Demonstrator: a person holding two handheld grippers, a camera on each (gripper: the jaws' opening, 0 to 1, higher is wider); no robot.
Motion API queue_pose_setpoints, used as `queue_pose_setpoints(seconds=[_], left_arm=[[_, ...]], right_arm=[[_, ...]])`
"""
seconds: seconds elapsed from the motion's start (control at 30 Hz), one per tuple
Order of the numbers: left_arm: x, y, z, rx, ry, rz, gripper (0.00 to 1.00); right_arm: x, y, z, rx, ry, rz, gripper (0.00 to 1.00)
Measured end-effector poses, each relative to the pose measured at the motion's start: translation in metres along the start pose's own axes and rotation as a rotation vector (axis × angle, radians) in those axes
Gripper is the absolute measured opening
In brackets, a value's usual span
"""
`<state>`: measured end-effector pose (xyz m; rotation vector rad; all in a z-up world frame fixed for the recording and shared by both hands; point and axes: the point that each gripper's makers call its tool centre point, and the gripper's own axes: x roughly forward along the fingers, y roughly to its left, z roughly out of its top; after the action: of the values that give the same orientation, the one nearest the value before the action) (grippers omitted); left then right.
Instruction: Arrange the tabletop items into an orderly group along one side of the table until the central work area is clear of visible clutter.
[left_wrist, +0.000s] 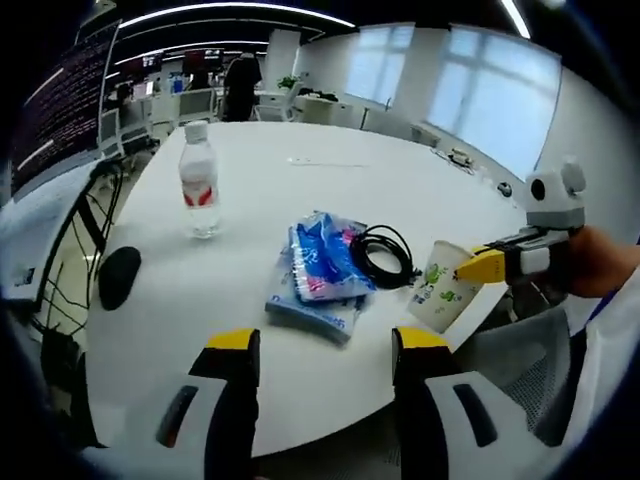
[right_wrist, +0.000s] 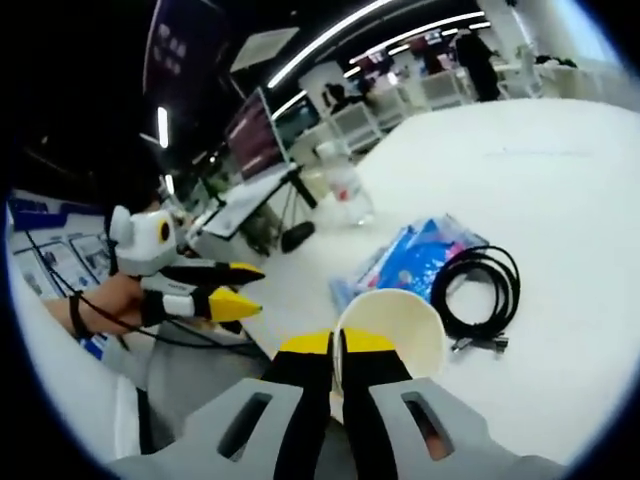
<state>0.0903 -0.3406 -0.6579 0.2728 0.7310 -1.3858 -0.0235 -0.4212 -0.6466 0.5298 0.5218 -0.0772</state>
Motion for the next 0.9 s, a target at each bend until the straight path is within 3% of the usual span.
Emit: queue_pose_setpoints(seconds=[0.3,0.4,0.9], left_arm=[[-0.003,0.008,-0.001,-0.003,-0.006,0.022,0.53],[-0.004,0.009,-0.002,-0.026,-0.006,0.031,0.52],[-0.009,0.009,-0.008,-0.062,0.006,0.07,0.52]], right_arm=[[0.019,-0.003,0.03,-0.07,-0.005,-0.004,0.0],[0.029,0.001,0.039,-0.13,0.008,0.009,0.0],[0.082,0.032,0.064,-0.317,0.08,0.147,0.0]])
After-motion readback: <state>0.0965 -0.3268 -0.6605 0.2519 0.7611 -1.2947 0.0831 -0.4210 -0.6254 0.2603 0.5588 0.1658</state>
